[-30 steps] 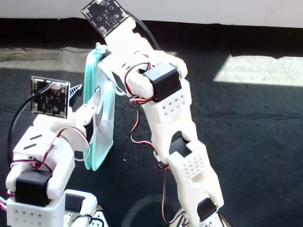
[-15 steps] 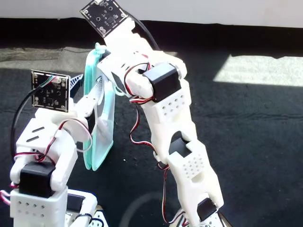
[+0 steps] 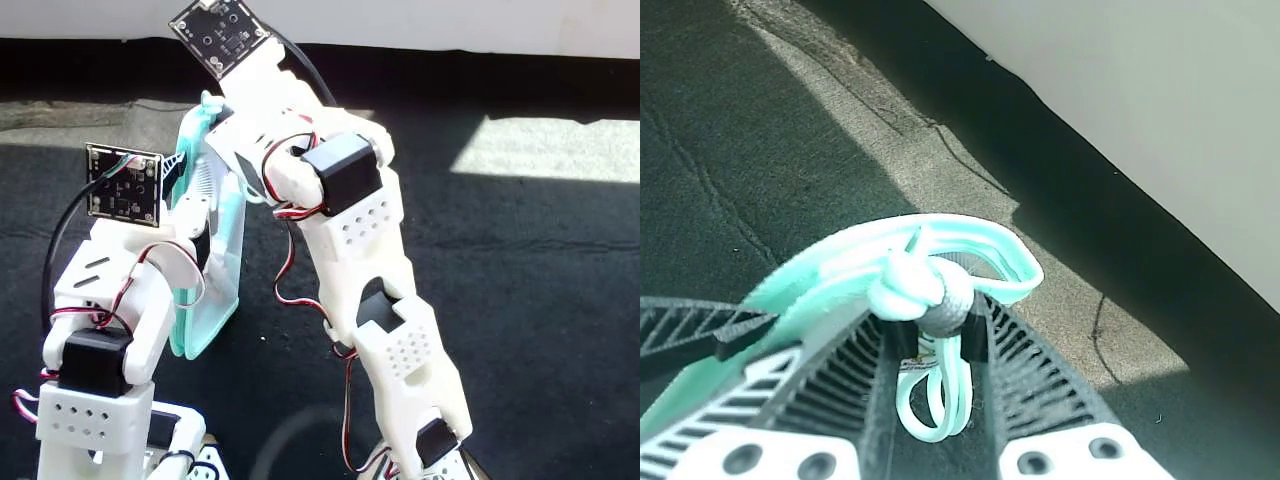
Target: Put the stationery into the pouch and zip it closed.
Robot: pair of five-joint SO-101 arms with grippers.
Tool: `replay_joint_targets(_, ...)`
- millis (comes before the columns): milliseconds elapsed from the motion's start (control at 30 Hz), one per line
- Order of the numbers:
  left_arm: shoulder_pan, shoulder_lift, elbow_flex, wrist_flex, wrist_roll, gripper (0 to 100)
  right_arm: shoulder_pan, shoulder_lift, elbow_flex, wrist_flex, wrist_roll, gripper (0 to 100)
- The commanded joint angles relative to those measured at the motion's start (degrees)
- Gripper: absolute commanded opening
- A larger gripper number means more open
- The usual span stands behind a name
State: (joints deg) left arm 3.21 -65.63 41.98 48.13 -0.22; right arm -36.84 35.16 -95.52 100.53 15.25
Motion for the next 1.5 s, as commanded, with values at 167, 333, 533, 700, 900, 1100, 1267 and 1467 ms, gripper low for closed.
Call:
replay_joint_targets(167, 1.19, -0.31, -0.40, -1.14, 0.18, 2, 1.98, -4.62, -5.58, 0.66, 0.26, 0.5)
replay_joint_targets(333, 0.92, -5.05, -2.95, 3.78, 0.18, 9, 1.80, -8.57, -4.97, 0.66, 0.26, 0.5)
replay_joint_targets(533, -1.45, -9.89, -1.36, 5.45, -0.09, 17, 1.89, -8.66, -4.97, 0.66, 0.35, 0.5)
replay_joint_targets(700, -4.18, -9.80, -0.31, 5.36, -0.09, 17, 1.80, -8.84, -4.97, 0.66, 0.26, 0.5)
replay_joint_targets(900, -4.09, -4.00, 2.24, 1.05, -0.09, 17, 1.71, -8.84, -4.97, 0.66, 0.26, 0.5)
replay_joint_targets(1100, -1.89, -1.45, -1.71, 1.23, 0.18, 17, 1.80, -8.66, -4.97, 0.66, 0.26, 0.5)
replay_joint_targets(1267, -1.63, -1.45, -5.32, 4.22, 0.18, 17, 1.98, -8.57, -4.88, 0.66, 0.26, 0.5)
replay_joint_targets(1467, -1.54, -1.45, -8.22, 9.76, 0.26, 17, 1.98, -8.84, -0.84, 0.57, 0.26, 0.5)
